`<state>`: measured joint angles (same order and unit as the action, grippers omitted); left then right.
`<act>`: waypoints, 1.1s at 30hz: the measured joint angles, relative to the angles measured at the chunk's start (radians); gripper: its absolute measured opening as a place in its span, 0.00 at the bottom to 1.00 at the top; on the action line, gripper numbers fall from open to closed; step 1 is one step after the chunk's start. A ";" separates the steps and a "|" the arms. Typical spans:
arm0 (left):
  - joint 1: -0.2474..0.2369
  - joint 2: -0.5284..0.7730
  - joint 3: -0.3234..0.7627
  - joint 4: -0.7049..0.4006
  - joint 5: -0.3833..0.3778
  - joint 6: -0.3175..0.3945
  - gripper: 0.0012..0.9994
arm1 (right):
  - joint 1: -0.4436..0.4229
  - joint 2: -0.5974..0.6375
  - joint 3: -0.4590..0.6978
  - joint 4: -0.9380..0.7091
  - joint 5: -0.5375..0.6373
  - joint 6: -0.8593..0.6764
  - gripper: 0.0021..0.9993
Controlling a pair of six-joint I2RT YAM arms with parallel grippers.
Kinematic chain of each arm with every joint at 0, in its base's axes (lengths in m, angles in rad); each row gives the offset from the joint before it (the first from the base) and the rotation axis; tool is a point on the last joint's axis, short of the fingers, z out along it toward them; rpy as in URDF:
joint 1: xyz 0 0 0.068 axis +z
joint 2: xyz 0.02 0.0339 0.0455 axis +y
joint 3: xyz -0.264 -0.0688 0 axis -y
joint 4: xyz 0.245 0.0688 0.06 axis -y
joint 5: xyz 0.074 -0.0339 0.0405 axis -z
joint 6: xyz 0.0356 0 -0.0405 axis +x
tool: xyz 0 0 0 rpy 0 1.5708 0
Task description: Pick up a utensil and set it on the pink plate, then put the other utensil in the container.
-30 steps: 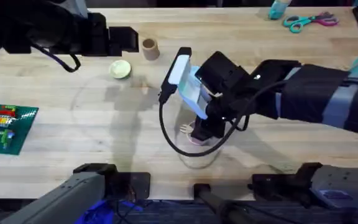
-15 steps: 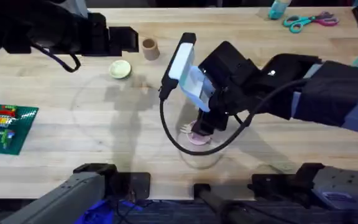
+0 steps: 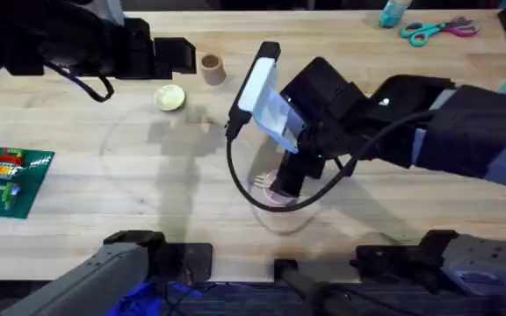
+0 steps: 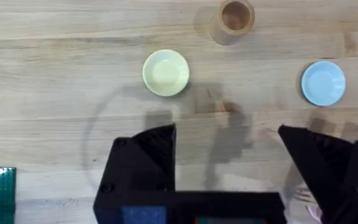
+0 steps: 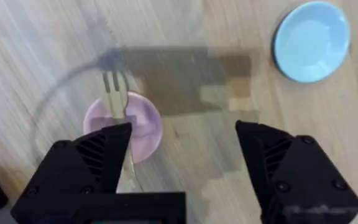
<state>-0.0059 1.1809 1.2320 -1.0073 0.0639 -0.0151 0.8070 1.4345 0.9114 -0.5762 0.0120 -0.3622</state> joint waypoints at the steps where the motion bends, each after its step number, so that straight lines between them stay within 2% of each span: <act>1: 0.000 0.000 0.000 0.000 0.000 0.000 0.99 | 0.000 0.000 0.005 0.000 0.004 0.002 1.00; 7: 0.000 0.000 0.000 0.000 0.000 0.000 0.99 | -0.044 0.000 0.046 0.000 0.028 0.052 1.00; 16: 0.000 0.000 0.000 0.000 0.000 0.000 0.99 | -0.223 -0.009 0.074 -0.002 0.045 0.136 1.00; 23: 0.000 0.000 0.000 0.000 0.000 0.000 0.99 | -0.372 -0.082 0.075 -0.035 0.060 0.199 1.00; 29: 0.000 0.000 0.000 0.000 0.000 0.000 0.99 | -0.464 -0.093 0.075 -0.091 0.199 0.358 1.00; 33: 0.000 0.000 0.000 0.000 0.000 0.000 0.99 | -0.484 -0.093 0.075 -0.136 0.305 0.483 1.00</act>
<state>-0.0059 1.1809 1.2320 -1.0073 0.0639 -0.0151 0.3229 1.3418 0.9863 -0.7127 0.3172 0.1210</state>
